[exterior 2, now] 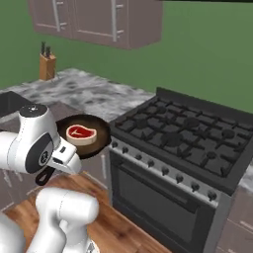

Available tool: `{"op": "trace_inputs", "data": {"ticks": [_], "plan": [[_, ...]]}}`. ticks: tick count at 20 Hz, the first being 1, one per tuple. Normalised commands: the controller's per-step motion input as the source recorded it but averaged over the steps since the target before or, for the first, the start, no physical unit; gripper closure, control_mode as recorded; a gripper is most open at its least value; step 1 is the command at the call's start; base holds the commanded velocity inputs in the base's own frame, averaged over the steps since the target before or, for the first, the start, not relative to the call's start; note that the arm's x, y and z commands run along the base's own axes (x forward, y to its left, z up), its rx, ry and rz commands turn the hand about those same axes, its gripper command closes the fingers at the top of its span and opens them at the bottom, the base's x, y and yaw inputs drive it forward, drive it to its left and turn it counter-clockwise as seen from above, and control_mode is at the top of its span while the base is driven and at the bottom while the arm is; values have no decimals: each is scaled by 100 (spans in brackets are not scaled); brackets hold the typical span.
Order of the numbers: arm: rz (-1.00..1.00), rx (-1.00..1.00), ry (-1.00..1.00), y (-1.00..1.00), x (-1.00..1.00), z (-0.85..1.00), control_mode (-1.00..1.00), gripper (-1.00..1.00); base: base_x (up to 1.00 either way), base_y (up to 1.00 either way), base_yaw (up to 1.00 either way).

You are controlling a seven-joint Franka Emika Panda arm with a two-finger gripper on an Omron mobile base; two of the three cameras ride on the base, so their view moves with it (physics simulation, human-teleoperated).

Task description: Pick up the pan with the steak in it and place it on the dining table. Then place the steak on the plate.

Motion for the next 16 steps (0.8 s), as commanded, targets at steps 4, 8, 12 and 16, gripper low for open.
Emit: {"op": "trace_inputs", "data": {"ticks": [4,8,12,16], "plan": [[0,0,0,0,0,0,100,100,-13,-3,49],[0,0,0,0,0,0,100,100,-13,-3,50],[0,0,0,0,0,0,100,100,-13,-3,50],[0,0,0,0,0,0,100,100,-11,-1,50]]}}
